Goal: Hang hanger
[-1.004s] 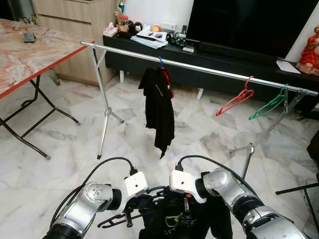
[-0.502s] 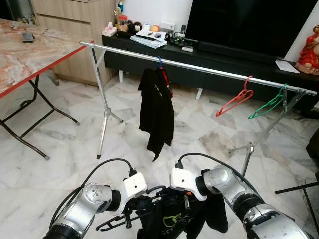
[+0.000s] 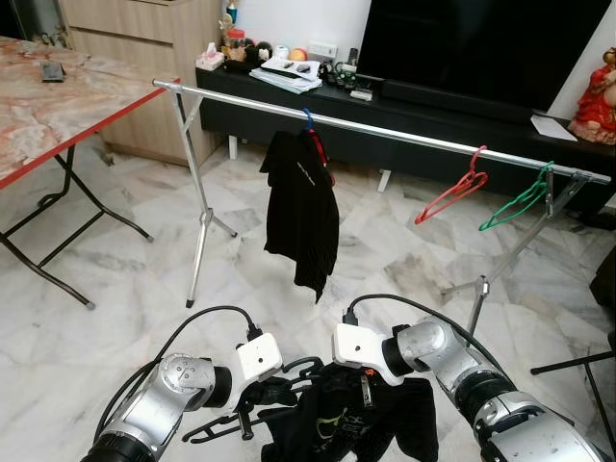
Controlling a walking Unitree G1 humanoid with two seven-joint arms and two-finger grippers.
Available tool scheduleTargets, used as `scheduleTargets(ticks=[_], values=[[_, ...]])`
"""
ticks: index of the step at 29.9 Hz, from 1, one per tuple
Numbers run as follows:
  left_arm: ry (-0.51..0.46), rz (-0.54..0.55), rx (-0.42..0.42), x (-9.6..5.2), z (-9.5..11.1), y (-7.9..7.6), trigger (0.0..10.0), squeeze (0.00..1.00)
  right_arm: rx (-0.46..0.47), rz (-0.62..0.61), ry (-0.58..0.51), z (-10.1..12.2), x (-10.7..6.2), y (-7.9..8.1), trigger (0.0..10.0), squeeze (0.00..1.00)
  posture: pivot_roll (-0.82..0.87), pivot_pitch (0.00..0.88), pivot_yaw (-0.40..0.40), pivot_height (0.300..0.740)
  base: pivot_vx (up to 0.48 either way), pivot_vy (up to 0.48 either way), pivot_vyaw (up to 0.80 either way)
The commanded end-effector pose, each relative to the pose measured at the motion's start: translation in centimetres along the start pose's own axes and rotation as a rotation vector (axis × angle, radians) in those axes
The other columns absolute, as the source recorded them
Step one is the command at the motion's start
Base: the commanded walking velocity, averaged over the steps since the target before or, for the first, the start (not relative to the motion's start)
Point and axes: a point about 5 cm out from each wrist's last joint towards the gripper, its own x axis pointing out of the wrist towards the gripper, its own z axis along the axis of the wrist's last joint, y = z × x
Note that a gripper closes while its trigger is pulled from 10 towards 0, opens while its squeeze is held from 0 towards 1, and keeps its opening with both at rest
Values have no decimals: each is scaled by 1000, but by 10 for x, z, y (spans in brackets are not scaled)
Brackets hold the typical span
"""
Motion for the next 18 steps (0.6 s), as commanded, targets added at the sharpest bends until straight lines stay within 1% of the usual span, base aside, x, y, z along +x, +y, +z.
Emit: scheduleTargets(ticks=[1,2,7,10,13,14,16,17,18], values=[[-7,39,5,-4,3,7,0,0,10,-53,-20,0,-12,-8,0,0,145,31,-152,740,0,0,0],[-6,39,4,-4,3,7,0,0,18,-62,-49,3,-14,-10,0,0,145,31,-152,740,0,0,0],[-5,37,1,-4,2,7,0,0,21,-70,-80,8,-17,-13,0,0,143,30,-151,740,0,0,0],[-5,33,-2,-4,2,7,0,0,39,-82,-127,11,-21,-16,0,0,141,30,-151,740,0,0,0],[-5,34,-2,-3,2,7,0,0,46,-84,-125,10,-21,-16,196,0,141,30,-151,740,0,0,0],[-6,34,-2,-4,2,7,0,0,40,-74,-111,8,-20,-14,10000,0,140,29,-151,740,0,0,0],[-6,34,-1,-4,2,7,0,0,42,-55,-93,4,-17,-11,10000,0,140,29,-151,740,0,0,0],[-5,34,2,-4,2,7,0,0,56,-38,-94,3,-16,-9,10000,1000,143,30,-151,740,0,0,0],[-4,34,3,-4,2,7,0,0,54,-27,-87,2,-15,-7,10000,1000,144,30,-151,740,0,0,0]])
